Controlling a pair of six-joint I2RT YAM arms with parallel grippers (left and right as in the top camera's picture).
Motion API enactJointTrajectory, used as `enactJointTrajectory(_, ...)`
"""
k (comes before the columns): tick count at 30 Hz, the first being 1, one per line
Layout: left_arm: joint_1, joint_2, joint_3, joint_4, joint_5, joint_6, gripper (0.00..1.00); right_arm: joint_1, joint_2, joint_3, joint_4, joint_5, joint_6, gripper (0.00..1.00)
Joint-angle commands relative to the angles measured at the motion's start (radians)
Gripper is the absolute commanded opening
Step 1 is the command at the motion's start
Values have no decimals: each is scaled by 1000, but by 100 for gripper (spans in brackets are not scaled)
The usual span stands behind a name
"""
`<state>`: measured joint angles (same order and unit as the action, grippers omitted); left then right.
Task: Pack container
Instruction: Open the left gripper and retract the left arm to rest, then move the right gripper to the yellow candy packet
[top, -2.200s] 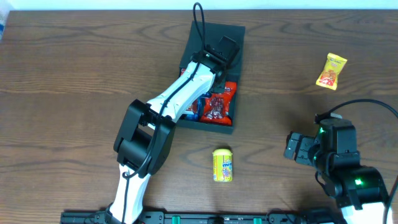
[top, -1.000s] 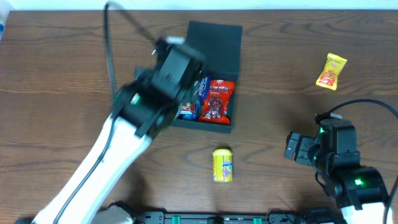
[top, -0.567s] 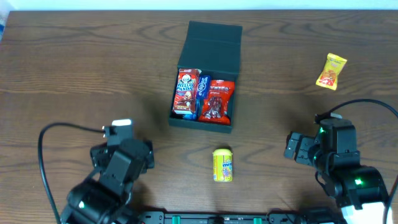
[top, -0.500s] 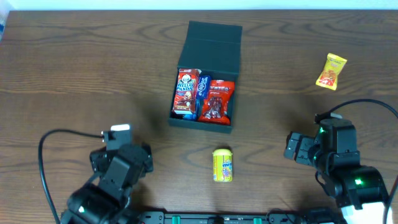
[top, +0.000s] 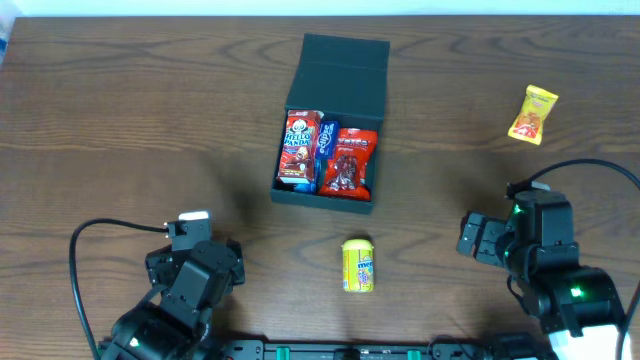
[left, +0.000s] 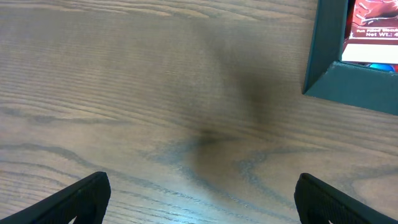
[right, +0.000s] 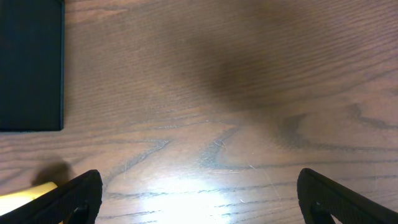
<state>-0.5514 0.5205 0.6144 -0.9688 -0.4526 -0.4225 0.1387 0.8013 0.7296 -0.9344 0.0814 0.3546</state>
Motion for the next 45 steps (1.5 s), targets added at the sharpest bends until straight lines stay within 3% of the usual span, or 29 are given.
enactJointTrajectory(1,3,-5,-1,-3,-14,-12,95,-6,-3,2,-1,4,-11,99)
enactJointTrajectory(30,3,-5,-1,-3,-14,-12,96,-27,23,25,-2,-11,-11,99)
enactJointTrajectory(34,3,-5,-1,-3,-14,-12,96,-129,116,111,-5,-11,8,99)
enactJointTrajectory(40,3,-5,-1,-3,-14,-12,96,-317,393,392,-3,-10,-12,99)
enactJointTrajectory(45,3,-5,-1,-3,-14,-12,95,-358,630,618,1,-7,-67,99)
